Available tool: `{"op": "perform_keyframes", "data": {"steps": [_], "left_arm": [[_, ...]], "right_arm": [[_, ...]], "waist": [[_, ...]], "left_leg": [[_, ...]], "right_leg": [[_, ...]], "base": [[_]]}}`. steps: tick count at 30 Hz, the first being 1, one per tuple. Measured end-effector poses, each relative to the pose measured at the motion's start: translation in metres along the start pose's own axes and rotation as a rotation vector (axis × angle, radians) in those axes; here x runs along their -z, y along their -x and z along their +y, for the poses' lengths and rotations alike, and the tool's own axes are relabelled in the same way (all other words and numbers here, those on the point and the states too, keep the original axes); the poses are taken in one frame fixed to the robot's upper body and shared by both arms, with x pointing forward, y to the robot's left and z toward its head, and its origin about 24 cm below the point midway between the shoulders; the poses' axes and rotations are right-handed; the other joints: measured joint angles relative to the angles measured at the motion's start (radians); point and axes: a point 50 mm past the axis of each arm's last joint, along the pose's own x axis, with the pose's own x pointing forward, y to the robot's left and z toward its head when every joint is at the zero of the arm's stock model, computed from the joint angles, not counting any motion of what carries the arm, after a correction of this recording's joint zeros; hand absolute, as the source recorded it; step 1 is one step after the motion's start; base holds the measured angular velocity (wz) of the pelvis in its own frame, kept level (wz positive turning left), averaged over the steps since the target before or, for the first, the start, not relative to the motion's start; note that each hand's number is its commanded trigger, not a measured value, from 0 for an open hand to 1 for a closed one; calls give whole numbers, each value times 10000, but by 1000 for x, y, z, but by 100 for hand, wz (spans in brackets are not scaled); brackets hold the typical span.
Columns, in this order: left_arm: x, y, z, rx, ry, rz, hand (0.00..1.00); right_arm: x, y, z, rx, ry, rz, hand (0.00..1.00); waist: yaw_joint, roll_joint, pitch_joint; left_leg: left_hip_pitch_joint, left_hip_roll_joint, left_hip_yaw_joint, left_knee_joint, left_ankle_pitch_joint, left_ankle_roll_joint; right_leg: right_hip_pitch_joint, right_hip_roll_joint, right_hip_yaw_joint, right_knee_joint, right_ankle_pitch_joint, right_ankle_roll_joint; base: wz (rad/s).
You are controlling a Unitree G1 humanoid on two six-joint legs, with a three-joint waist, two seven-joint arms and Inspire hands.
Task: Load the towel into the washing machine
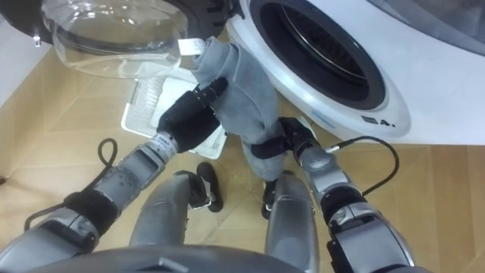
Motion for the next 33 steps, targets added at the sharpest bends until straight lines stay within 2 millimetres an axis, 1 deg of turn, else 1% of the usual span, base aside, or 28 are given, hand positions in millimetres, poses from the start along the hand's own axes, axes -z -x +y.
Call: {"op": "perform_keyframes", "data": {"steps": [5,6,7,11,16,18,20,21,22,23,25,27,28,30,31,32,33], "left_arm": [[2,1,1,-20,442,-158,100],[1,1,1,-23,508,-201,66],[1,1,1,-23,583,-244,0],[0,1,1,-46,1162,-542,0],[-8,3,6,-505,1648,-1201,0],[-15,5,10,-876,1753,-1604,0],[-18,7,14,-1231,1543,-1679,0],[-19,11,18,-1542,1209,-1575,0],[-19,12,20,-1709,999,-1508,0],[-19,18,26,-2190,498,-1331,0],[-17,27,38,-3171,-348,-957,0],[-12,41,54,-4479,-1597,-239,0],[-11,44,57,-4790,-1912,-57,0],[-10,53,66,-5787,-3542,662,0],[-10,54,67,-5966,-3921,805,0],[-10,55,69,-6269,-4491,1019,0],[-11,56,70,-6529,-4967,1167,0]], "right_arm": [[-1,0,-1,218,-22,-57,100],[-1,0,-1,270,-20,-77,100],[-2,0,-1,289,-25,-103,100],[-3,0,1,416,7,-196,100],[5,2,2,640,-488,12,100],[10,4,-1,914,-750,154,100],[15,4,-5,1107,-1159,340,100],[20,5,-6,1219,-1596,486,100],[22,6,-6,1258,-1803,562,100],[26,6,-6,1337,-2175,714,100],[31,7,-8,1476,-2850,925,100],[37,8,-14,1658,-3622,1142,100],[38,9,-15,1724,-3917,1185,100],[42,10,-24,2041,-5058,1258,100],[42,11,-28,2147,-5337,1286,100],[44,11,-35,2383,-5850,1399,100],[44,11,-41,2604,-6384,1405,100]], "waist": [[143,2,-1],[174,4,-2],[181,4,-2],[149,4,-2],[229,6,1],[410,32,15],[514,87,25],[642,88,24],[703,88,24],[738,104,22],[748,142,19],[746,188,26],[733,187,27],[737,184,29],[735,181,31],[716,172,38],[717,161,46]], "left_leg": [[2,0,4,-93,91,-27],[7,-2,3,-111,106,-33],[9,-6,2,-119,113,-38],[16,-6,-27,-102,126,-57],[14,-12,-48,-109,126,-57],[13,4,-45,-110,125,-59],[9,4,-49,-213,125,-61],[11,1,-53,-252,128,-65],[11,2,-57,-260,129,-67],[10,-9,-53,-296,131,-71],[11,-37,-50,-332,155,-69],[10,-38,-51,-348,158,-67],[3,-51,-58,-362,158,-67],[-80,-95,-32,-371,159,-65],[-93,-128,-34,-374,167,-54],[-95,-221,-67,-376,185,-35],[-127,-255,-79,-379,197,-15]], "right_leg": [[-39,18,61,-30,16,-21],[-40,21,60,-31,15,-23],[-41,21,62,-31,14,-24],[19,69,47,-131,17,-27],[39,80,44,-159,20,-28],[37,99,5,-159,21,-29],[46,68,-85,-161,25,-37],[38,68,-89,-175,27,-42],[36,72,-88,-178,27,-43],[37,59,-103,-192,25,-45],[45,25,-133,-207,24,-43],[79,24,-175,-278,24,-42],[74,16,-173,-283,23,-40],[-24,-38,-147,-249,9,-27],[-54,-95,-147,-227,-5,-18],[-96,-159,-141,-140,-32,-6],[-119,-186,-123,-131,-51,22]], "base": [[0],[0],[0],[0],[1],[0],[4],[4],[0],[5],[5],[0],[0],[4],[8],[10],[10]]}}
